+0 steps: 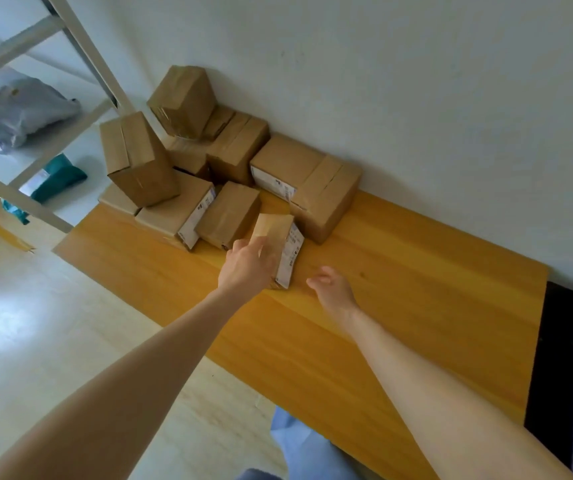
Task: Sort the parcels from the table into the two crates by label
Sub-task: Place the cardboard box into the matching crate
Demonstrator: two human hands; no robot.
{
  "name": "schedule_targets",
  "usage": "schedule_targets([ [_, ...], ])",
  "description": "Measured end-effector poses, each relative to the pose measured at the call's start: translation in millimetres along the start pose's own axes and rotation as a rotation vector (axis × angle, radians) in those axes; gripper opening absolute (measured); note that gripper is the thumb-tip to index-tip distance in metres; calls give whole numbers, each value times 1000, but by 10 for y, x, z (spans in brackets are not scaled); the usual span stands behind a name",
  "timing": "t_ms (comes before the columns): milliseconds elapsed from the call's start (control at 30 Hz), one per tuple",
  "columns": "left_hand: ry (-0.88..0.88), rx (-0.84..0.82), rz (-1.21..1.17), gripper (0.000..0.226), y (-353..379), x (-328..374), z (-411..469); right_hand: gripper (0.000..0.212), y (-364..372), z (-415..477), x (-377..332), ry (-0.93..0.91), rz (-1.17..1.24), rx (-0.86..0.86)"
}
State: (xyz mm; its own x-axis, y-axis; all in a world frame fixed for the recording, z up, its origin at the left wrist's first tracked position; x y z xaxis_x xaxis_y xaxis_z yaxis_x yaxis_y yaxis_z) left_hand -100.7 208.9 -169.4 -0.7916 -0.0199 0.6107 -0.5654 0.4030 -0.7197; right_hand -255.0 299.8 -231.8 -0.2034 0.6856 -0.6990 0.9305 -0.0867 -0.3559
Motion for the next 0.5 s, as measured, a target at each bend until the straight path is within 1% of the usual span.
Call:
schedule_targets([
  [133, -61, -59, -25, 62, 94, -55, 142, 52, 162, 200, 21, 56, 39, -69],
  [267, -66, -80, -36, 78, 143, -97, 213, 59, 317, 284, -9, 97, 175, -106],
  [333, -90, -86, -76, 80, 131, -117, 231, 57, 374, 308, -35, 113, 246, -115],
  [433, -93, -103, -123, 82, 87, -142, 269, 47, 434, 297, -95, 119, 300, -143],
  [500, -118, -126, -222, 79, 46, -176, 292, 42, 450, 267, -149, 118, 328, -134],
])
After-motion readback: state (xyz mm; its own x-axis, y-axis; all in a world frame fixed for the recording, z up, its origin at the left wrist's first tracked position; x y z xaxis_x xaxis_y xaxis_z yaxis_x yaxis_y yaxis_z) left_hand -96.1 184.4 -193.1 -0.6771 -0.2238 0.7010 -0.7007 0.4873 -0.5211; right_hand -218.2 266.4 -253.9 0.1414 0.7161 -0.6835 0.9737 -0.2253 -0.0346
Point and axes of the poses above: each hand's wrist, its own z-axis towards the middle knuckle, its own y-axis out of the palm, x = y × z, the point moved 6 cm from there along z, towards the middle knuckle, and after that the axes turned 11 degrees about -z, right-handed, at the moved point
